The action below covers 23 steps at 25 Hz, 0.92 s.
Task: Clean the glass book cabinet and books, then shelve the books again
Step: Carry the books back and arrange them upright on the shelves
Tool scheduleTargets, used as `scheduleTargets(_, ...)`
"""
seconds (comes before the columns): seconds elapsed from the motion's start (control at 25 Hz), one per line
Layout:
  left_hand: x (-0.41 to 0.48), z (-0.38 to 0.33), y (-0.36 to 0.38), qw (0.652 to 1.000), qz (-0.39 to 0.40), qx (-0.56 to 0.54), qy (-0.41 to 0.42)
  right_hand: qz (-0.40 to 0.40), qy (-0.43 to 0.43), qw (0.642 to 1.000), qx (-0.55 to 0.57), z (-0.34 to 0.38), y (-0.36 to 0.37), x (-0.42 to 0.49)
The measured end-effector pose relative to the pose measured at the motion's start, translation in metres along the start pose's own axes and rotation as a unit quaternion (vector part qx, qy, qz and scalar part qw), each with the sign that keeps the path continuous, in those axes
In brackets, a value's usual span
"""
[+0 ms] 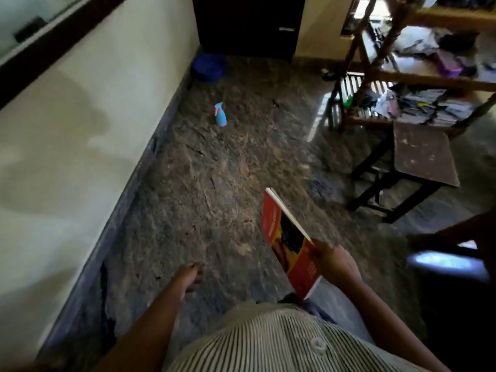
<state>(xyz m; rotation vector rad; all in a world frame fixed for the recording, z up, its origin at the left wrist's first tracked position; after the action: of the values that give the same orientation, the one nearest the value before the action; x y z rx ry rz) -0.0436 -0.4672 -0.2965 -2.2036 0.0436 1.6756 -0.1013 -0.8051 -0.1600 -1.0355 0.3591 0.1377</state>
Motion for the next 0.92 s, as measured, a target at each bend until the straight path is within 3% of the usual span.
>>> scheduleTargets(0.24,0.015,-0.201,0.022,0.99,0.05,-0.11,0.07,-0.023,-0.131,0.991,0.019,0.033,-0.089,0.214)
scheduleTargets(0.44,0.012,-0.314,-0.023,0.949,0.002,-0.301,0.092,0.028,-0.184,0.973,0.135,0.091,-0.164,0.396)
scheduleTargets(0.6,-0.004,-0.433,-0.067,0.891,0.087,-0.418,0.154,0.122,-0.232,0.932,0.251,0.164,-0.192,0.514)
scheduleTargets(0.76,-0.005,-0.545,-0.127,0.76,0.152,-0.599,0.201,0.23,-0.25,0.873,0.351,0.243,-0.198,0.612)
scheduleTargets(0.84,-0.027,-0.598,-0.153,0.73,0.126,-0.612,0.278,0.273,-0.248,0.849,0.379,0.278,-0.204,0.653)
scheduleTargets(0.92,-0.034,-0.643,-0.18,0.717,0.088,-0.616,0.314,0.289,-0.237,0.851,0.37,0.309,-0.217,0.694)
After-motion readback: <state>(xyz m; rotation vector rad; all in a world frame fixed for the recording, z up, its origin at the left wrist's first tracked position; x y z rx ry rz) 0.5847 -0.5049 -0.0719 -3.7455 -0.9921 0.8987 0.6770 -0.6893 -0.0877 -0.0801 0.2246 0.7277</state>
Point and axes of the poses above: each hand's wrist, its own x-axis towards the middle knuckle, its own y-axis out of the palm, z = x × y, the point moved 6 cm from there along x, towards the middle knuckle, and after that the axes turned 14 degrees about -y, right-handed, at the moved point
